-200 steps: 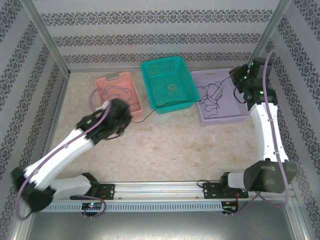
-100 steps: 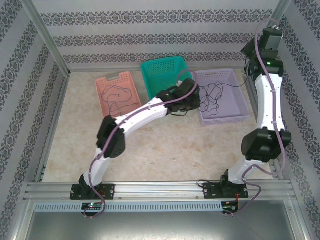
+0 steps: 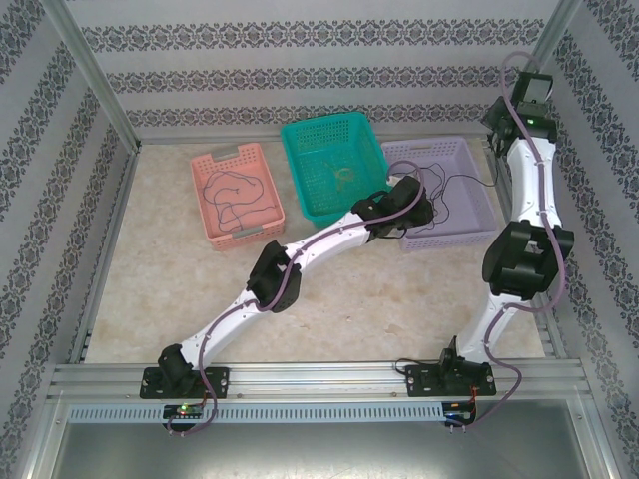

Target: Untangle the cables

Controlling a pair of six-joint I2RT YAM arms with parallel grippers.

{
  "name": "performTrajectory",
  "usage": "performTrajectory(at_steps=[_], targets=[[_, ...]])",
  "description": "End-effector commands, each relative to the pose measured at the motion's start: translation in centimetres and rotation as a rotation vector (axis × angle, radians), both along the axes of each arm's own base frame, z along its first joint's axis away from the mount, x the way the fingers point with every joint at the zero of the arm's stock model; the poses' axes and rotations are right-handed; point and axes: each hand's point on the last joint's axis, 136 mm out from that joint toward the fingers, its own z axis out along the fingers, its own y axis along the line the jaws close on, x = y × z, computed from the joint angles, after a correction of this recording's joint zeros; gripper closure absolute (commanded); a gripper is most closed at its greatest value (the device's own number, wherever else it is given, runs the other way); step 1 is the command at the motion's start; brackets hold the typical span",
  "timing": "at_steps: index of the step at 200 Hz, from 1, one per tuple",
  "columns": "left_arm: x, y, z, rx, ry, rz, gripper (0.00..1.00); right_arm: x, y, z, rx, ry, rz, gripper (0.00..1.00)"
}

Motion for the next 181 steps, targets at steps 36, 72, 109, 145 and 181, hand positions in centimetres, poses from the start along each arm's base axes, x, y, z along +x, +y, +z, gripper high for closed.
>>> performTrajectory(at_steps=[36, 72, 109, 145, 181], targets=[[-1.7, -0.8, 7.1, -0.058, -0.079, -0.063, 0.3, 0.9, 1.1, -3.0, 0.012, 0.077, 0.062, 1.0], [-2.6, -0.1, 10.6, -0.076, -0.091, -0.079, 0.27, 1.0, 2.4, -5.1, -0.006, 0.144, 0.104, 1.0], [-2.2, 1.9, 16.8, -0.123, -0.169, -0.023, 0.27, 1.7, 4.7, -7.8, 0.036, 0.199, 0.177, 1.0], [-1.4, 6.8, 21.9, -0.092, -0.216, 0.062, 0.28, 2.7, 8.0, -11.3, 0.107, 0.28, 0.247, 1.0], [-2.1, 11.3, 23.6, -0.016, -0.219, 0.093, 0.28, 3.7, 10.6, -14.9, 0.202, 0.345, 0.255, 1.0]])
